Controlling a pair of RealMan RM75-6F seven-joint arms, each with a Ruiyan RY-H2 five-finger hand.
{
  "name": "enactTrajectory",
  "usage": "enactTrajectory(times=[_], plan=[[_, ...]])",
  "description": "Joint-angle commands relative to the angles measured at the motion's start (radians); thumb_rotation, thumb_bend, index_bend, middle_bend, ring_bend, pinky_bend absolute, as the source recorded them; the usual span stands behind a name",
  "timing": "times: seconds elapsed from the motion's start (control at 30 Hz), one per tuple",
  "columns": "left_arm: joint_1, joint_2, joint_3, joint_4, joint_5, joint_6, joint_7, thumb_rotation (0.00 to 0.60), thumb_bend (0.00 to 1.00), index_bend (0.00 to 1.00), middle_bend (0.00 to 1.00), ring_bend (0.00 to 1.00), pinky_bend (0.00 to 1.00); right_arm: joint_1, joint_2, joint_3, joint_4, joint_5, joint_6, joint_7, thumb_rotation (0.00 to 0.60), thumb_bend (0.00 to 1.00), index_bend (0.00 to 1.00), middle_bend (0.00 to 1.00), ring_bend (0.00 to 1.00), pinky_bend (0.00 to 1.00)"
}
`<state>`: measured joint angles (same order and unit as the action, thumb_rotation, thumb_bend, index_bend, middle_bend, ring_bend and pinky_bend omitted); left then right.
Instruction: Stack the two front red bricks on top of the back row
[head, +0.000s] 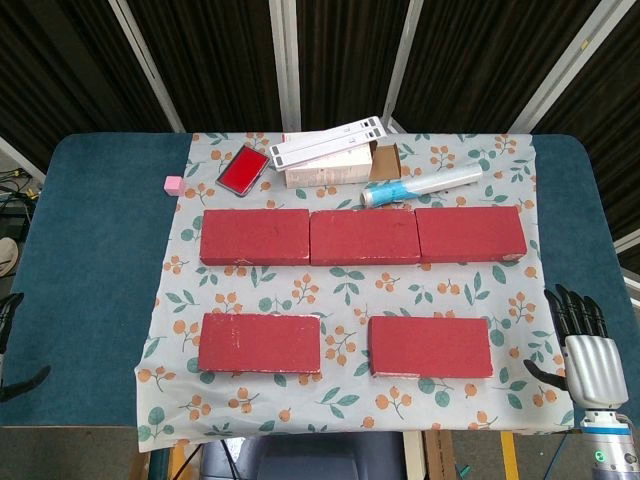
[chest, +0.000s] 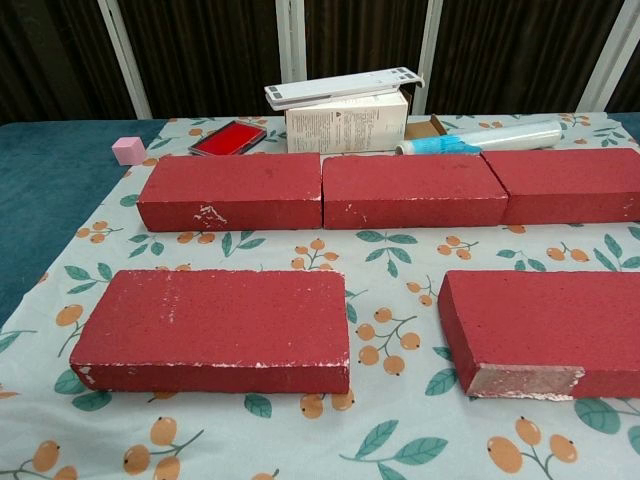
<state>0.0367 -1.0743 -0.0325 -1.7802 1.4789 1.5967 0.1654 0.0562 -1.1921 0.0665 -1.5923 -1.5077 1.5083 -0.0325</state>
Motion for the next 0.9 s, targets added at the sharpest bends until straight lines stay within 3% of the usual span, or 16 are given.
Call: enactTrajectory(times=[0.03, 0.6, 0.9], plan=[[-0.002, 0.002, -0.001, 0.002, -0.005, -0.005, -0.001, 0.6, 0.03, 0.04, 0.09, 0.0, 0.12, 0.002, -0.003, 0.001, 0.002, 0.003, -0.003, -0.004, 0.6, 0.15, 0.0, 0.0, 0.0, 0.0], [-0.023, 0.0, 0.007, 0.002, -0.004, -0.052, 0.013, 0.6, 0.03, 0.03, 0.06, 0.0, 0.12, -0.007, 0.001, -0.004, -0.008, 0.017, -0.004, -0.028, 0.6, 0.15, 0.0, 0.0, 0.0, 0.0], [-0.005, -0.003, -0.01, 0.016, 0.014, 0.012, -0.024, 0.6, 0.01, 0.01, 0.0, 0.0, 0.1, -0.002, 0.022, -0.013, -0.063, 0.055, -0.055, -0.05, 0.6, 0.15, 0.0, 0.0, 0.0, 0.0]])
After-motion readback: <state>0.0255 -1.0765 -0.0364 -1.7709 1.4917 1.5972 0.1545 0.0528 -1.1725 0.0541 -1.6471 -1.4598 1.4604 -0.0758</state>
